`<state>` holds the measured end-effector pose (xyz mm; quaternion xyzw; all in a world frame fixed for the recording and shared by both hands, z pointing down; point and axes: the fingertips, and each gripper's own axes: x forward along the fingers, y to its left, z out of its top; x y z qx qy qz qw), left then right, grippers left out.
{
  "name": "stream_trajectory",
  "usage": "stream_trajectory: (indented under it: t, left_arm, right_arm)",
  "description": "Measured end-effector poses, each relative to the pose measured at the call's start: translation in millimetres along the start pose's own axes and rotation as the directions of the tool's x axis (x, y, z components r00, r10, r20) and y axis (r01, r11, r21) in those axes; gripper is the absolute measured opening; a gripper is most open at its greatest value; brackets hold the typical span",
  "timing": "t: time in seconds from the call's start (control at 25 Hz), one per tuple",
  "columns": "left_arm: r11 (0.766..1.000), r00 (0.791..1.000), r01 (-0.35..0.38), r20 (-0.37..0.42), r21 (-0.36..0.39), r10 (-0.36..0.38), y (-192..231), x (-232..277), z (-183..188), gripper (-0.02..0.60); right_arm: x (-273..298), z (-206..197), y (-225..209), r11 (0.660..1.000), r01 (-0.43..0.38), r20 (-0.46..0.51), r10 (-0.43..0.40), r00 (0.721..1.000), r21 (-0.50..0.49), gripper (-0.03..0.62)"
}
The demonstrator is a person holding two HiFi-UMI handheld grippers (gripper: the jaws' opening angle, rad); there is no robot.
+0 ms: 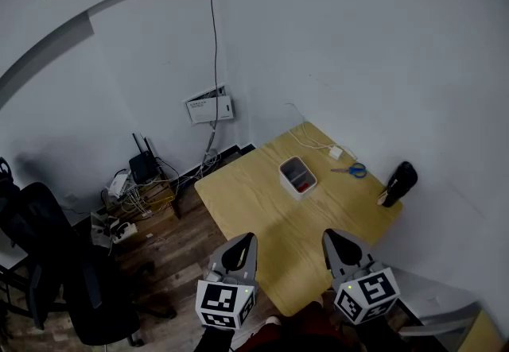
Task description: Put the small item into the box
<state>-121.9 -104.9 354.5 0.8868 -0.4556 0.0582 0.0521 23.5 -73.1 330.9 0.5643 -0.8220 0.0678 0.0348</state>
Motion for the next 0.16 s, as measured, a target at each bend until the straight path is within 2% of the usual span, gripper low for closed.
stream_trajectory:
  t: [0.16]
  left_arm:
    - [1.000,1.000,-0.007,0.003,-0.006,0.007,2,-19,0,0.003]
  right_arm:
    - [-9,0,15,1.000,-0.001,0.007,0.001,1.000,0.007,0.008]
